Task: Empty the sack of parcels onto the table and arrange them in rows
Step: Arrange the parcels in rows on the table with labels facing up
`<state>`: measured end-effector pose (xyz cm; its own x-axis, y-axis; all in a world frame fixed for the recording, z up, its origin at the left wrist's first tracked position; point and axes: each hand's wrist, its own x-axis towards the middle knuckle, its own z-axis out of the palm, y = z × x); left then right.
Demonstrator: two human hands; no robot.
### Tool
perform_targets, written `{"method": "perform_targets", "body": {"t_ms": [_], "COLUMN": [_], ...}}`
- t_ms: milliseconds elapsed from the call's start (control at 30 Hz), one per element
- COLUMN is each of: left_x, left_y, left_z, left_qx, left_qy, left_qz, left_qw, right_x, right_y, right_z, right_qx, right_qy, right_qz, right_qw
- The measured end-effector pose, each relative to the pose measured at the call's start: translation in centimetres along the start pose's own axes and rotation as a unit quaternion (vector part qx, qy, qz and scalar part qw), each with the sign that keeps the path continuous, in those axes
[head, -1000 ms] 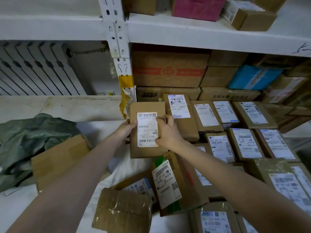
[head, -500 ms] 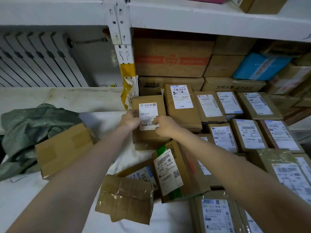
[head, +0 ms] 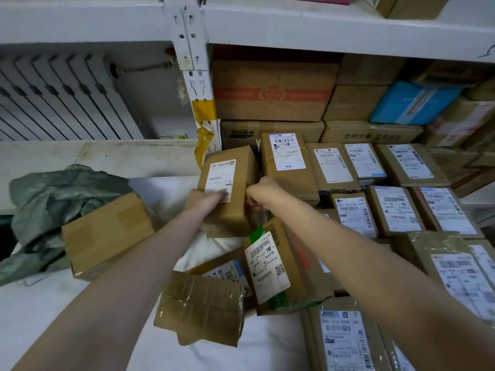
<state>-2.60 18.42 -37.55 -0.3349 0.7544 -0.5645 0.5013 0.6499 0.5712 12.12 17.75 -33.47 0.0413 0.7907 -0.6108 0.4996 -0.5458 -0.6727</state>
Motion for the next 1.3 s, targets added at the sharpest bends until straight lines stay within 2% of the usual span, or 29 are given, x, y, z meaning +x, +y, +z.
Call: {"method": "perform_targets", "body": {"t_ms": [67,167,233,300,367,467,567,700,767,833,967,1067,1200,1300], "left_x": [-0.4,0.0,0.4,0.5,1.0,1.5,0.8,-1.2,-2.4,-4.0,-8.3,-10.8,-13.6,-14.7], "left_y": [0.3,0.9,1.0,0.9,0.5,0.0,0.3,1.5,2.5,3.6,6.4,7.4,8.1,8.5], "left_z": [-0.3,-0.9,-1.7,-2.4,-2.9,-3.4,-3.2,-2.5,-3.1,-4.7,-7.3,-7.8,-8.2,-9.2], "left_qx": [0.101,0.187,0.147,0.059,-0.002,-0.035,-0.023,0.078,0.198,0.331,0.546,0.622,0.705,0.743], "left_qy": [-0.001,-0.021,-0.044,-0.089,-0.122,-0.132,-0.117,-0.099,-0.084,-0.034,0.051,0.095,0.181,0.203], "left_qz": [0.027,0.059,0.048,0.038,0.006,-0.053,-0.037,0.023,0.063,0.089,0.197,0.265,0.349,0.414], "left_qw": [0.995,0.98,0.987,0.994,0.992,0.989,0.992,0.992,0.975,0.939,0.813,0.73,0.59,0.485], "right_x": [0.3,0.1,-0.5,-1.2,-1.1,-0.6,-0.4,-0.7,-0.9,-1.2,-2.3,-3.3,-4.0,-4.8], "right_y": [-0.6,-0.8,-0.6,0.0,0.8,1.3,1.3,1.1,1.1,0.5,-1.7,-3.2,-4.9,-6.2], "right_z": [0.8,1.6,1.6,1.2,0.8,0.1,-0.6,-1.9,-2.8,-3.7,-5.0,-6.0,-8.1,-10.1], "right_qx": [0.082,0.049,0.054,0.053,0.039,0.069,0.083,0.091,0.069,0.039,-0.098,-0.191,-0.27,-0.302], "right_qy": [-0.041,-0.066,-0.093,-0.102,-0.06,0.012,0.046,0.096,0.131,0.148,0.149,0.132,0.094,0.06], "right_qz": [0.04,0.025,-0.009,-0.035,-0.061,-0.107,-0.141,-0.178,-0.202,-0.239,-0.312,-0.34,-0.334,-0.332], "right_qw": [0.995,0.996,0.994,0.993,0.996,0.992,0.985,0.975,0.968,0.959,0.933,0.911,0.898,0.892]}}
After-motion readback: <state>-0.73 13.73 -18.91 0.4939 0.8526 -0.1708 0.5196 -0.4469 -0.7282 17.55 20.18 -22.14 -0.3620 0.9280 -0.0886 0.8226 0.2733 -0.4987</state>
